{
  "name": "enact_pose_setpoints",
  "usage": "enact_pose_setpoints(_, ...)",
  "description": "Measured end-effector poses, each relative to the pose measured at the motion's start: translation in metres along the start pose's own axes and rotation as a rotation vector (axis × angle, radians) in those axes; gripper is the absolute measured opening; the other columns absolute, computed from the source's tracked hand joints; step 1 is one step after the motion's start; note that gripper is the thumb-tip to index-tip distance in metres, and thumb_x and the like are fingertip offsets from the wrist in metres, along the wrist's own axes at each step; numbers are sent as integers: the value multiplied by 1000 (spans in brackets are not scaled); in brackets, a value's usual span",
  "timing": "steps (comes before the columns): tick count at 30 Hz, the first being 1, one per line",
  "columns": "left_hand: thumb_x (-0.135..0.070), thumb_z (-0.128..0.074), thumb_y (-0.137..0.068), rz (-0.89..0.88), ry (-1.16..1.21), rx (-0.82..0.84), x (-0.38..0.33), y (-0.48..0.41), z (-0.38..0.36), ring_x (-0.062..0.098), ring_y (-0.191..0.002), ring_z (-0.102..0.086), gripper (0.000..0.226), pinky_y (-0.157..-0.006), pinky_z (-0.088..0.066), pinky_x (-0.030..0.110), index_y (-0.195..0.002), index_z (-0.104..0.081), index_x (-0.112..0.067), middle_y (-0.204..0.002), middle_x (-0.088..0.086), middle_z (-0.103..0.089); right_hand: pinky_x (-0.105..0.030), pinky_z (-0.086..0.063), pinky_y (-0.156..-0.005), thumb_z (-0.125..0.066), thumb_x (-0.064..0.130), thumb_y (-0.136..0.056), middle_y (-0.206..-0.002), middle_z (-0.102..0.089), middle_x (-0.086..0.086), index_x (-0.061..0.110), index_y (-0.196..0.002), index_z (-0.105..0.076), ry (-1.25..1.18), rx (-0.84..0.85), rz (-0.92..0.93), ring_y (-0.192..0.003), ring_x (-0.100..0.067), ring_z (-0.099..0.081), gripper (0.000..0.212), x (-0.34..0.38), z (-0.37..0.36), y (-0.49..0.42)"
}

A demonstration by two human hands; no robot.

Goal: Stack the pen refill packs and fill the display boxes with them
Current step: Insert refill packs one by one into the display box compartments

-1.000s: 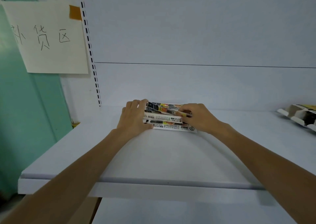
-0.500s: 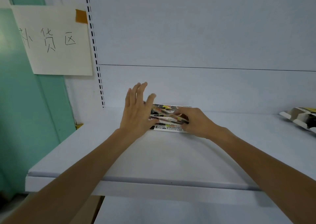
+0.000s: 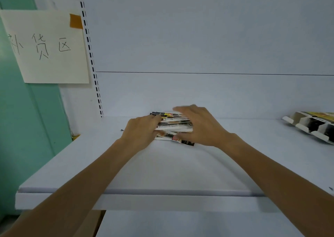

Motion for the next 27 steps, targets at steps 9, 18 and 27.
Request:
enact_pose_setpoints(9, -23, -45, -91, -48, 74, -43, -47, -9, 1, 22, -108, -53, 40, -75, -40, 30, -130, -39, -17, -127, 1, -49, -12, -33, -86, -64, 46, -82, -127, -44, 3, 18, -133, -44, -201, 46, -192, -103, -4, -46, 61, -28, 7, 32)
enact_pose_setpoints(18, -27, -40, -94, -188, 210, 61, -148, -32, -2, 25, -99, -54, 25, -75, -38, 32, -115, -42, -13, -114, 4, -52, -31, -42, -82, -31, 46, -94, -88, -55, 2, 20, -76, -51, -239, -232, -378, -87, -15, -53, 37, -93, 42, 70)
enact_pose_setpoints(27, -60, -34, -89, -127, 379, 101, -267, -90, -15, 20, -74, -48, 38, -62, -31, 32, -81, -34, -22, -74, -10, -43, -37, -41, -77, -37, 30, -99, -91, -63, -8, 4, -89, -62, 63, -217, -382, -90, -25, -55, 38, -217, 143, 161)
Point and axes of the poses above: each hand's wrist, its own y-axis away from the middle knuckle, its own z-axis out of the back of the hand, x = y × z, the point moved 9 cm from there along -y, towards the middle knuckle
